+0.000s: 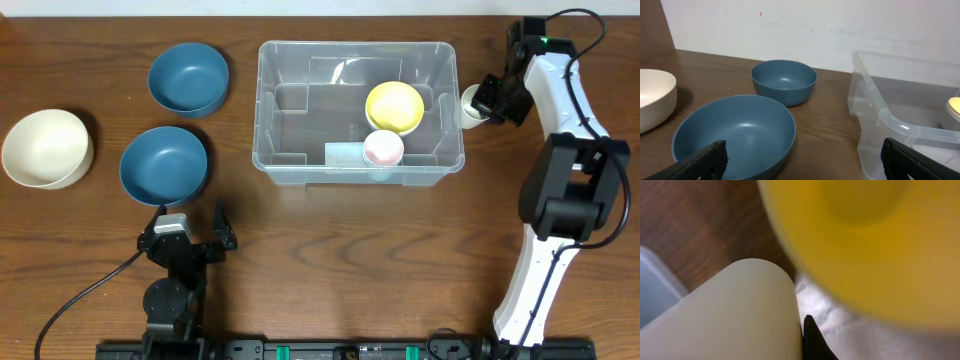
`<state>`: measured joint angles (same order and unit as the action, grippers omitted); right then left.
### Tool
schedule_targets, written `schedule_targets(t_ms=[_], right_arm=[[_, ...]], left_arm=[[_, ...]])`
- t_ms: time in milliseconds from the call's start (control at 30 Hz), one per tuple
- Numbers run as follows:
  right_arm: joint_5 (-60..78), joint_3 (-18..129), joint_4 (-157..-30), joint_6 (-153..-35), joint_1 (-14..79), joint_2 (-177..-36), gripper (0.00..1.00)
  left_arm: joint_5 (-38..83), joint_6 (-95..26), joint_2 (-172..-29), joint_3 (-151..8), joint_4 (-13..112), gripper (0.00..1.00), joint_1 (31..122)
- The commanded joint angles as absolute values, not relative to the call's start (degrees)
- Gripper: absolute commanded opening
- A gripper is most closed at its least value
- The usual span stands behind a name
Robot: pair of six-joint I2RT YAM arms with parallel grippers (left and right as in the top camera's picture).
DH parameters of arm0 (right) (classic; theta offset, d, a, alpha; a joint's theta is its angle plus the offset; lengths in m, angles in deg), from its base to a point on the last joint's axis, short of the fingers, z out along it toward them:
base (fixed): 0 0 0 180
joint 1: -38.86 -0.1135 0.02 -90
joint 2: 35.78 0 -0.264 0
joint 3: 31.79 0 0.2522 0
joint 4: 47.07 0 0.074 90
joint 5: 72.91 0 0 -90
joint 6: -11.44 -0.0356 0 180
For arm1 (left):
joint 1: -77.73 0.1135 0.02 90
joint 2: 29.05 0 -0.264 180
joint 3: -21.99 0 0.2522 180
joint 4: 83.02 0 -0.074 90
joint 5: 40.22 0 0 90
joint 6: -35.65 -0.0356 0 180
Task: Pack container
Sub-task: 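Carry the white cup into the bin onto the pink cup, release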
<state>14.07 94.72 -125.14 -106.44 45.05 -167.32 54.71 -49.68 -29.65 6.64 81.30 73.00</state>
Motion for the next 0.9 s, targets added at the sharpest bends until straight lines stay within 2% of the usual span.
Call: schedule_targets(t_ms=[0,233,400,600,867], right_arm=[[14.13,95.11,-126.15,-104.83,45.01,-159.04,0.01],[13.98,95.11,-129.84,-101.63,44.18,-145.12,0.01],[13.61,95.11,-133.89,-97.79,39.57,-137.66,0.01],[13.69,94.74,-137.82,-95.58,29.18,-136.79,0.02],[17.93,87.00,-134.32,-97.87,19.13,-137.03,0.01]], left_arm=[[55.83,-49.79,-29.39,7.96,79.42,0.98,72.78],[55.83,-49.79,-29.39,7.96,79.42,0.98,72.78],[55.83,-49.79,-29.39,7.96,79.42,0.98,72.78],[55.83,-49.79,-29.39,7.96,79.42,0.98,72.78],[55.83,-49.79,-29.39,7.96,79.42,0.98,72.78]])
